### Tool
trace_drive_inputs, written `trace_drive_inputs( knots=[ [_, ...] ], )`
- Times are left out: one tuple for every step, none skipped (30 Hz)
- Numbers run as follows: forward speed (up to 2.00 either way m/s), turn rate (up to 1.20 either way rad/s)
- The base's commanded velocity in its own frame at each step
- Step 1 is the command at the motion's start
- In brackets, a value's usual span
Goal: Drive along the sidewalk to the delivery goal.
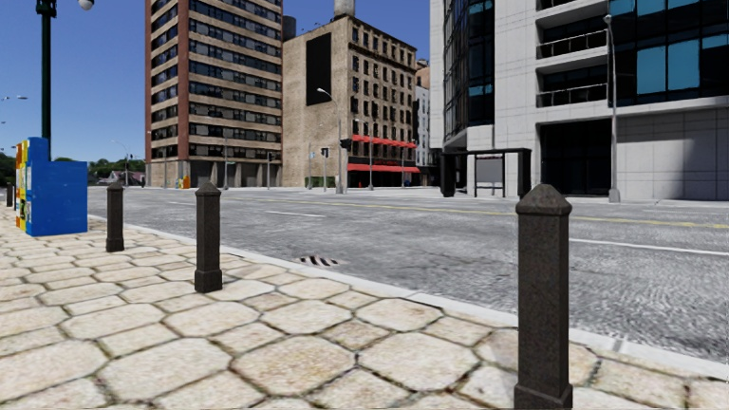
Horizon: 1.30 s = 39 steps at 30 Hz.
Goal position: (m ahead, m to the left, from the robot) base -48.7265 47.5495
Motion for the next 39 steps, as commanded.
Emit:
trace_drive_inputs(
  knots=[
    [0.56, 0.45],
    [0.56, 0.45],
    [0.56, 0.45],
    [0.56, 0.45],
    [0.56, 0.45],
    [0.56, 0.45],
    [0.56, 0.45],
    [0.56, 0.45],
    [0.56, 0.45],
    [0.56, 0.45],
    [0.56, 0.45],
    [0.56, 0.45],
    [0.56, 0.45],
    [0.56, 0.45],
    [0.56, 0.45],
    [0.56, 0.45],
    [0.56, 0.45],
    [0.56, 0.45],
    [0.56, 0.45],
    [0.56, 0.45],
    [0.56, 0.45],
    [0.56, 0.45],
    [0.56, 0.45],
    [0.56, 0.45],
    [0.56, 0.45],
    [0.56, 0.45],
    [0.56, 0.45],
    [0.56, 0.45],
    [0.56, 0.45],
    [0.56, 0.45],
    [0.57, 0.45],
    [0.57, 0.45],
    [0.57, 0.45],
    [0.58, 0.45],
    [0.6, 0.45],
    [0.6, 0.45],
    [0.6, 0.45],
    [0.6, 0.45],
    [0.6, 0.45]
  ],
)
